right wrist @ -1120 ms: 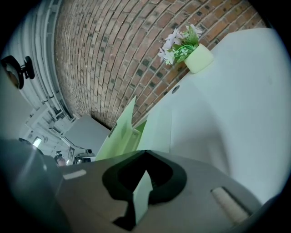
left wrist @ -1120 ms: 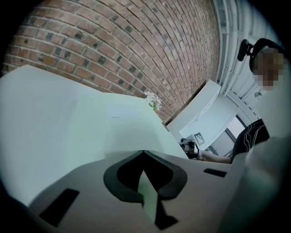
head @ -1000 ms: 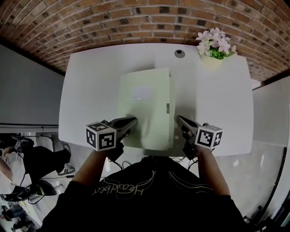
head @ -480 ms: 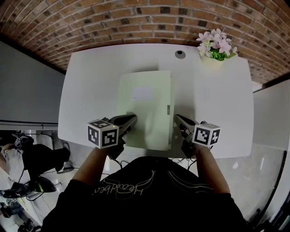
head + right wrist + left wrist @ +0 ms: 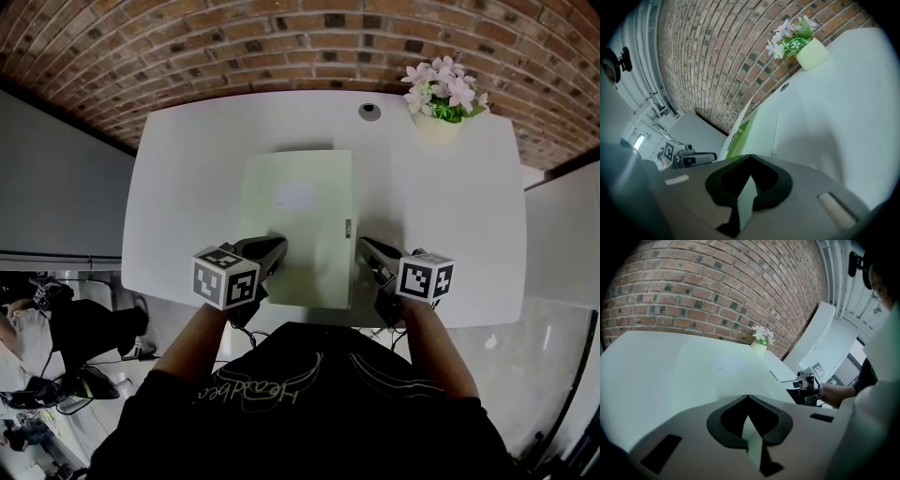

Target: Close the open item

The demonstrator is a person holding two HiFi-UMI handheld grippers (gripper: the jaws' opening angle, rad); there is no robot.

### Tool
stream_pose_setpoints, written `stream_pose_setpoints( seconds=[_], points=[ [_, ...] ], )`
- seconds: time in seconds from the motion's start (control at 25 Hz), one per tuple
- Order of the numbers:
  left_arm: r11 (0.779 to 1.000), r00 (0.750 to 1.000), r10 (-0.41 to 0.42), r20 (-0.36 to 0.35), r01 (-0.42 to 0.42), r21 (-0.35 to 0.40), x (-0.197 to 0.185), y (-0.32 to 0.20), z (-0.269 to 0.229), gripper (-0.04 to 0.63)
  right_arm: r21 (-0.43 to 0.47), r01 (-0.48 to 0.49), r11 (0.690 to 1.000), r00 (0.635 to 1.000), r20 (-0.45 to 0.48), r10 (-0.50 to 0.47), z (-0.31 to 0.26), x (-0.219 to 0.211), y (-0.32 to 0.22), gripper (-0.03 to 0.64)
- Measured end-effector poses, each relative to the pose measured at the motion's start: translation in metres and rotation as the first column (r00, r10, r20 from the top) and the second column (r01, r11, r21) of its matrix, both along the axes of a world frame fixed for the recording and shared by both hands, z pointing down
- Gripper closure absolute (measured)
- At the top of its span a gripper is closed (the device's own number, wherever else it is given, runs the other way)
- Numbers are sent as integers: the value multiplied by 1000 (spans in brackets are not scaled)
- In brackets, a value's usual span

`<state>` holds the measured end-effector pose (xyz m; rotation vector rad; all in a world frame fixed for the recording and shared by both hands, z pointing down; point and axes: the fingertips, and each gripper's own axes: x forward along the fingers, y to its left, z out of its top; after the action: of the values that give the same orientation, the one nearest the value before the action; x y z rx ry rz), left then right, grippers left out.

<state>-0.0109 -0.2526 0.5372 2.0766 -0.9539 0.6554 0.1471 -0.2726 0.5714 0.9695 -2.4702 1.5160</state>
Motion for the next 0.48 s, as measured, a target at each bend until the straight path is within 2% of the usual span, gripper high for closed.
stream_pose_setpoints(
  seconds=[0.24,0.48],
  points=[
    [998,994,54,91,-55,10,8,5,8,594,2,3,1000,1000,-5,-3,2,5,2,614],
    [996,987,84,136,-87,23,11,8,12,594,1,2,1000,1000,-5,-2,1,7,5,614]
  ],
)
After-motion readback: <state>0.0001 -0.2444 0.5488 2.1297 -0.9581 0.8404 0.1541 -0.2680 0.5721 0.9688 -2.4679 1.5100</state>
